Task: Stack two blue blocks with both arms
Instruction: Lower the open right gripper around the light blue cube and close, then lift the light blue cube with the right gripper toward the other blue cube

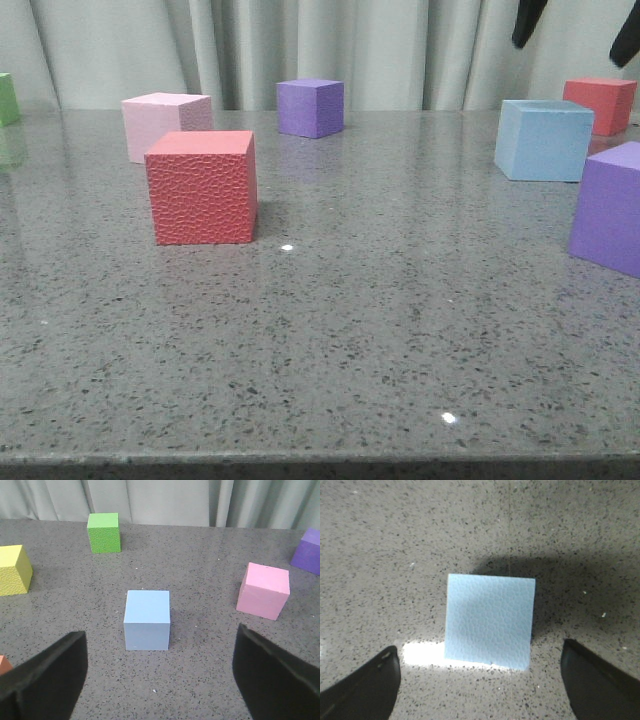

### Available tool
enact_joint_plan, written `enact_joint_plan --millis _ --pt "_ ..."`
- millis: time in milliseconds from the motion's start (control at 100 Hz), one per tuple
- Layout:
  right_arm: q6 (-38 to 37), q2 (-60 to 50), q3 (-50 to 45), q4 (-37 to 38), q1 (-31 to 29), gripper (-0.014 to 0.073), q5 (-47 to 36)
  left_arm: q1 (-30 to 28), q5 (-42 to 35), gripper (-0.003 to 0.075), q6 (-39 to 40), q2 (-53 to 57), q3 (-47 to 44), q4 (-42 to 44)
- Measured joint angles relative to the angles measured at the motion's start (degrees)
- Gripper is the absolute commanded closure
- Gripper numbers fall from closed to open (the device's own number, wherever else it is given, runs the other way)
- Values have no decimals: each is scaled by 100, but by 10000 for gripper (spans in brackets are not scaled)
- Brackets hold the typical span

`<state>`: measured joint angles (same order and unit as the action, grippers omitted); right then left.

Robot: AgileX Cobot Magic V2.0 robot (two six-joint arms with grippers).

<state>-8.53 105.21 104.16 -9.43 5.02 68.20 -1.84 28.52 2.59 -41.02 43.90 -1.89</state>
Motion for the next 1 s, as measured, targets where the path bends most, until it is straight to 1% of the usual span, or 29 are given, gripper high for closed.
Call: enact_joint_plan --millis 520,590,720,780,850,1000 --pt "-47 791 60 10 91 -48 15 0 0 156 0 0 0 47" --pt "-47 802 60 10 91 -15 15 0 0 156 0 0 0 47" --pt "-47 811 60 10 91 101 7 0 0 156 0 0 0 47" --pt "-47 814 60 10 91 130 7 0 0 156 0 0 0 47" --pt "-47 814 60 10 91 146 2 0 0 156 0 0 0 47" --pt "-47 814 70 10 91 147 2 0 0 156 0 0 0 47"
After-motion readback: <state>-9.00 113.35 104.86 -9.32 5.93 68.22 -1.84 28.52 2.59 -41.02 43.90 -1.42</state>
